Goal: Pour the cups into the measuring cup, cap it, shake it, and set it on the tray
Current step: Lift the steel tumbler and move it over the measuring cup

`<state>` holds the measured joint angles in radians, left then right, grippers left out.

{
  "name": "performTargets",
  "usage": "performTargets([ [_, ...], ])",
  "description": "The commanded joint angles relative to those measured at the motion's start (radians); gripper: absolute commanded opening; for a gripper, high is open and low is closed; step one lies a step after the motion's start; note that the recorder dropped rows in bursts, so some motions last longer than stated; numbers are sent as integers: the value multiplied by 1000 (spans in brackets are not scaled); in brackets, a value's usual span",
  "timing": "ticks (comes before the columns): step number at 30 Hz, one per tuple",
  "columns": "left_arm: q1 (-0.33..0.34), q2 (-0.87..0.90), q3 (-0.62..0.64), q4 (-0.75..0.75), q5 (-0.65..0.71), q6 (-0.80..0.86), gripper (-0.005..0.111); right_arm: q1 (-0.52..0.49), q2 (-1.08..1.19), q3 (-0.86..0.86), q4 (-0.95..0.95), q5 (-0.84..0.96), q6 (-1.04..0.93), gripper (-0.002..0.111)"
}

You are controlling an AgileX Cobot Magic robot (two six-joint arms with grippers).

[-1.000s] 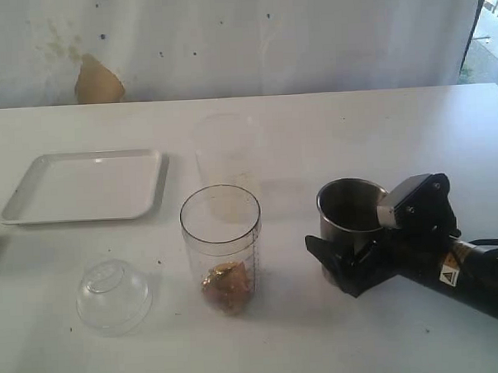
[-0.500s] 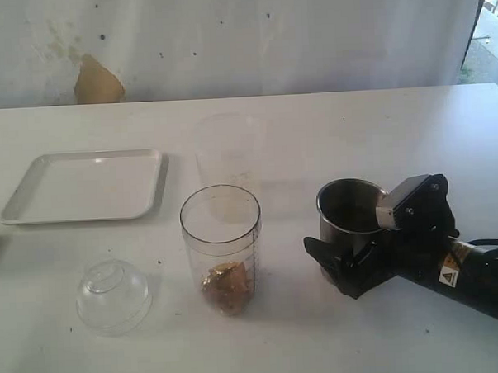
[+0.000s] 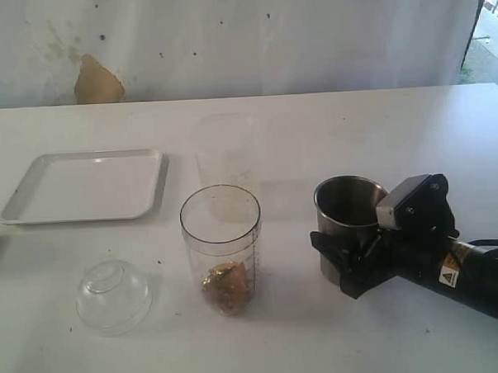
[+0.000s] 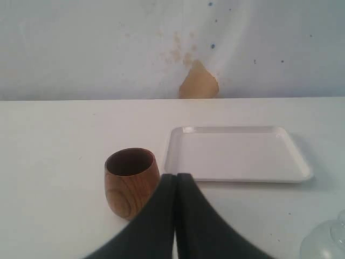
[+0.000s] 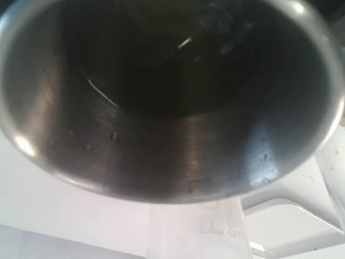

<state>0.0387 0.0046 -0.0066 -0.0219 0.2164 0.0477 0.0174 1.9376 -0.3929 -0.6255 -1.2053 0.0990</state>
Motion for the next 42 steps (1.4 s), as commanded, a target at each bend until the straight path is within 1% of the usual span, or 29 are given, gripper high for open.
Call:
performTargets([
  [1, -1, -5, 7, 1, -13, -3, 0, -7, 1, -2, -3, -16, 12, 1],
  [7, -1, -5, 7, 1, -13, -3, 0, -7, -17, -11, -54, -16, 14, 0],
  [13, -1, -5, 7, 1, -13, -3, 0, -7, -132, -15, -48, -16, 80, 0],
  [19, -1, -5, 7, 1, -13, -3, 0, -7, -247, -59, -48, -16, 301, 0],
  [24, -1, -5, 7, 1, -13, -3, 0, -5, -337, -130, -120, -14, 353, 0],
  [25, -1, -5, 7, 1, -13, -3, 0, 5, -352, -144, -129, 14, 371, 0],
  [29, -1, -5, 7, 1, -13, -3, 0, 79, -421, -221, -146, 237, 424, 0],
  [33, -1, -5, 7, 1, -13, -3, 0, 153, -433, -292, -169, 369, 429, 0],
  [35, -1, -5, 7, 1, -13, -3, 0, 188, -433, -321, -184, 398, 432, 0],
  [38, -1, -5, 7, 1, -13, -3, 0, 218, -430, -341, -189, 392, 426, 0],
  [42, -1, -5, 7, 1, -13, -3, 0, 223, -430, -352, -198, 407, 392, 0],
])
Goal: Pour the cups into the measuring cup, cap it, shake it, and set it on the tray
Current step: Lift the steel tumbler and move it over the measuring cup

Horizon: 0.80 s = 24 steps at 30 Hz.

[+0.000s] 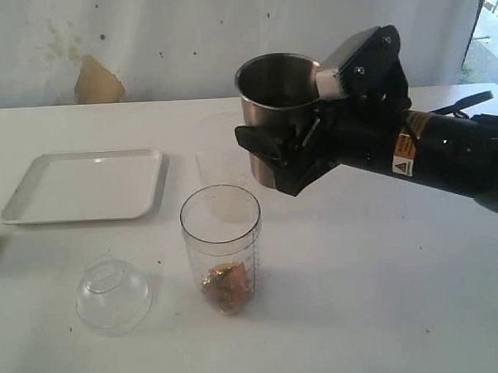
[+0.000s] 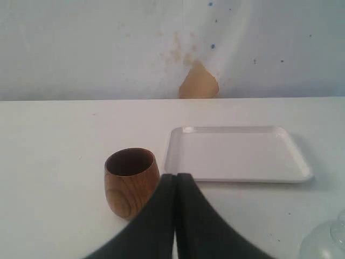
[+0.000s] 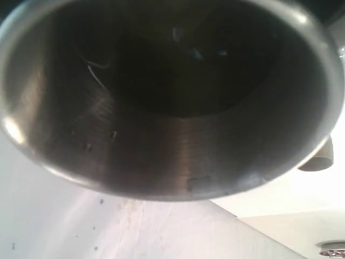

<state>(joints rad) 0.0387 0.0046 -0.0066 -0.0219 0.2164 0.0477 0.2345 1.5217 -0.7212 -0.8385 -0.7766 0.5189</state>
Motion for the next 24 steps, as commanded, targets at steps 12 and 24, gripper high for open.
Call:
performTargets([
  [12, -1, -5, 7, 1, -13, -3, 0, 6, 62, -26, 15, 50, -90, 0],
  [24, -1, -5, 7, 1, -13, -3, 0, 6, 146, -26, 15, 3, -222, 0],
])
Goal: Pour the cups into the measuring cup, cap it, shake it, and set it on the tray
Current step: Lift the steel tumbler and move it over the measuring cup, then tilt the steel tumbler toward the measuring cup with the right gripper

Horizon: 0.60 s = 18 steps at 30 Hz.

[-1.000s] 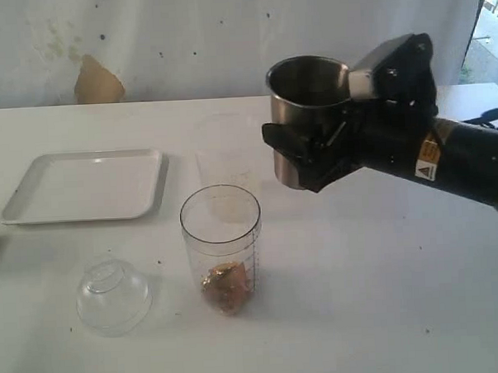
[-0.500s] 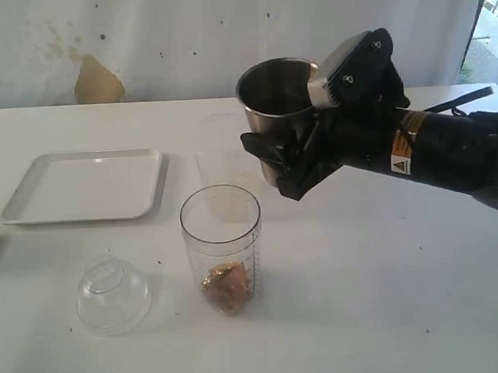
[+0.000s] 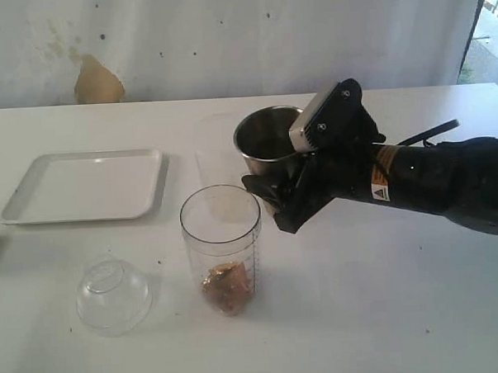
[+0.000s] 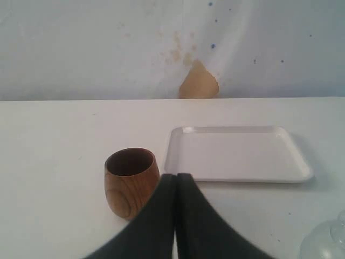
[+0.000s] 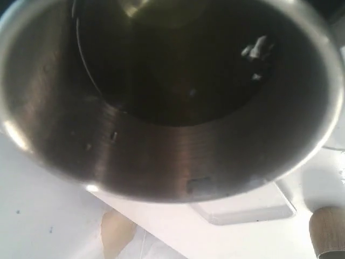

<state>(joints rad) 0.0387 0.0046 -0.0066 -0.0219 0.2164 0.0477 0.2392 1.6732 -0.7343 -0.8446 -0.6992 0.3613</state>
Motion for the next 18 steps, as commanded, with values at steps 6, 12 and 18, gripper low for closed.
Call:
performTargets([
  [6, -1, -5, 7, 1, -13, -3, 0, 1, -6, -20, 23, -98, -154, 0],
  [12, -1, -5, 7, 1, -13, -3, 0, 1, -6, -69, 23, -38, -158, 0],
  [18, -1, -5, 7, 1, -13, -3, 0, 1, -6, -93, 3, -13, -188, 0],
])
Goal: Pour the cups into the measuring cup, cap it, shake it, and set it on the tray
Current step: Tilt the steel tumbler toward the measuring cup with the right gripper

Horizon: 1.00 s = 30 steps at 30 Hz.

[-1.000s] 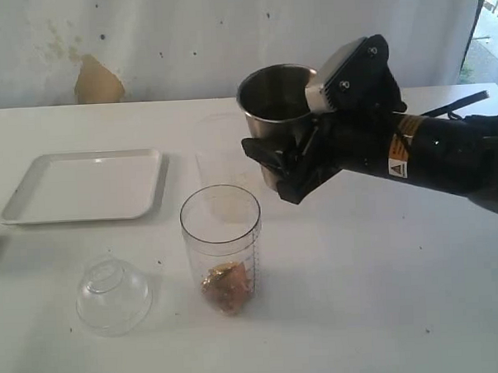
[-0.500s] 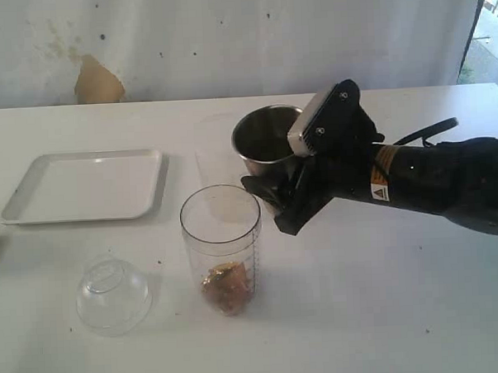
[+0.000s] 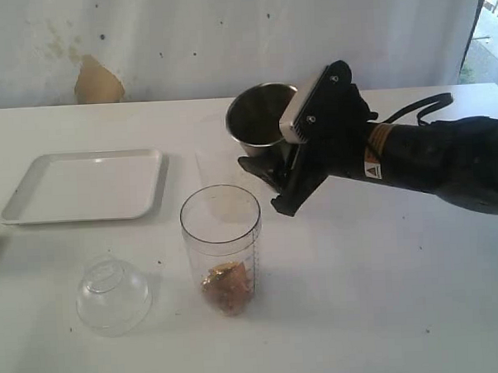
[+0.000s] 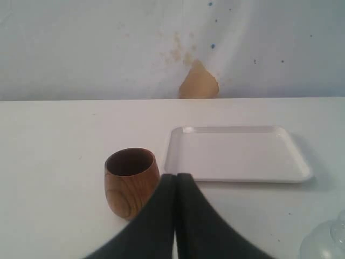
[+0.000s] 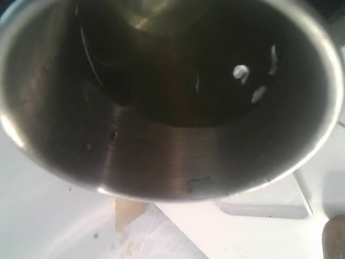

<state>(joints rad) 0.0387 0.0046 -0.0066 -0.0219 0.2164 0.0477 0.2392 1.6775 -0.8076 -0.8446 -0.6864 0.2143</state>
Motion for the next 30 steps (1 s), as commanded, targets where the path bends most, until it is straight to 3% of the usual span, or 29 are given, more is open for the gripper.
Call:
performTargets([
  [1, -1, -5, 7, 1, -13, -3, 0, 1, -10, -20, -2, -26, -69, 0],
  [30, -1, -5, 7, 1, -13, 2, 0, 1, -10, -20, -5, -17, -376, 0],
])
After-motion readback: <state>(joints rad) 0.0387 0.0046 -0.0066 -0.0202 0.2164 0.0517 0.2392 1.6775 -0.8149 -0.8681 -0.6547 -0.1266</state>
